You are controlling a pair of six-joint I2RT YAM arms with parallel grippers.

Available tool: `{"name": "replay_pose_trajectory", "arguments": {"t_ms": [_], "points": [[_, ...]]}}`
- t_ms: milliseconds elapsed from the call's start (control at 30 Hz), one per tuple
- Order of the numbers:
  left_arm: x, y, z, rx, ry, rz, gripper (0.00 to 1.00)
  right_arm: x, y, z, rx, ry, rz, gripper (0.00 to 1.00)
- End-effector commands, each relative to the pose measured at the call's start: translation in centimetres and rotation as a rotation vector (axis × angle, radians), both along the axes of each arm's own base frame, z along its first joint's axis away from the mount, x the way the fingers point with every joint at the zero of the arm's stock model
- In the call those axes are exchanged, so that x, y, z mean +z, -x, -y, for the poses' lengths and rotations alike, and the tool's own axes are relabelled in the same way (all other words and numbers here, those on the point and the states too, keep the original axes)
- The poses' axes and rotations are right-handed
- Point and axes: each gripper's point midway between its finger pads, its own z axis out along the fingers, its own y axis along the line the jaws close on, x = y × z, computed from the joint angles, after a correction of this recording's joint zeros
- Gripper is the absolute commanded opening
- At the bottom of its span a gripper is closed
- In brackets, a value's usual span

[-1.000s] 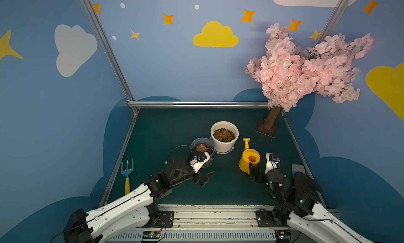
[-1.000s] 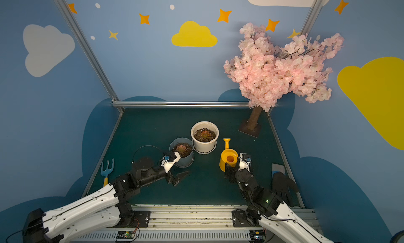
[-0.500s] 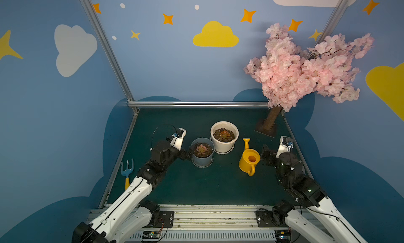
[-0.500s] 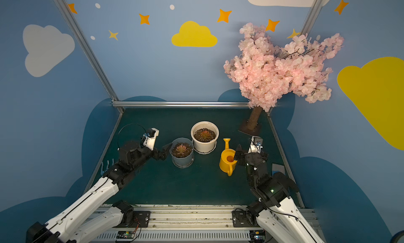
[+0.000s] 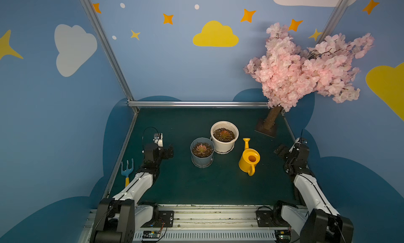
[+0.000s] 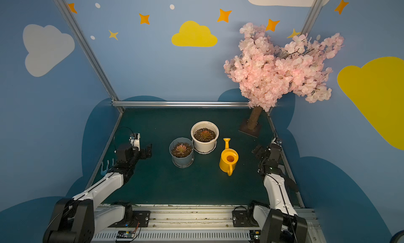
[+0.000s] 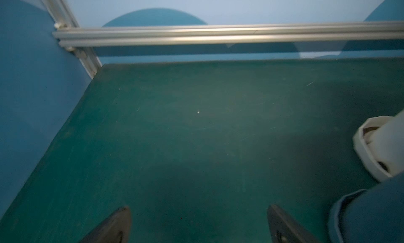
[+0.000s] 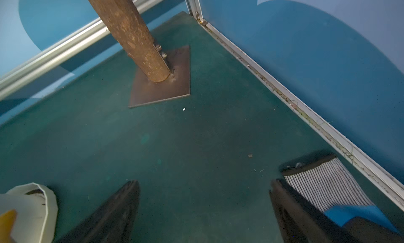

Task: Water the succulent around the soil edge
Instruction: Reset both arms

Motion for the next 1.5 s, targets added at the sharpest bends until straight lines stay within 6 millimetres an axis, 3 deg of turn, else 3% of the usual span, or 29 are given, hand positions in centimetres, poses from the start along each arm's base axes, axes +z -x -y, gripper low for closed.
{"name": "replay_pose_trajectory", "arguments": {"t_ms": [0,333,567,700,900,1467], "points": [[1.1,-1.8,-0.9,0.039,-0.006,0.111,1.0,1.7,-2.1,-0.3,0.073,0.068,0.086,0.98],[-2.7,-3.5,3.3,-0.201,-0.004,0.119,1.0,-0.1,-3.5,-4.6,0.253,0.211,0.134,0.98],[-2.7,-3.7,3.5,-0.202,-0.021,0.116,1.0,-1.9,-5.0,-7.8,0.4,0.243,0.138,0.98],[-2.7,-3.6,3.5,-0.201,-0.022,0.116,1.0,-4.1,-6.3,-10.0,0.504,0.296,0.117,0.98],[-2.7,-3.6,3.6,-0.207,-0.022,0.12,1.0,-4.5,-6.8,-8.2,0.408,0.279,0.038,0.98],[-2.7,-3.6,3.6,-0.209,-0.025,0.119,1.0,-4.6,-6.8,-8.3,0.403,0.291,0.025,0.98]]}}
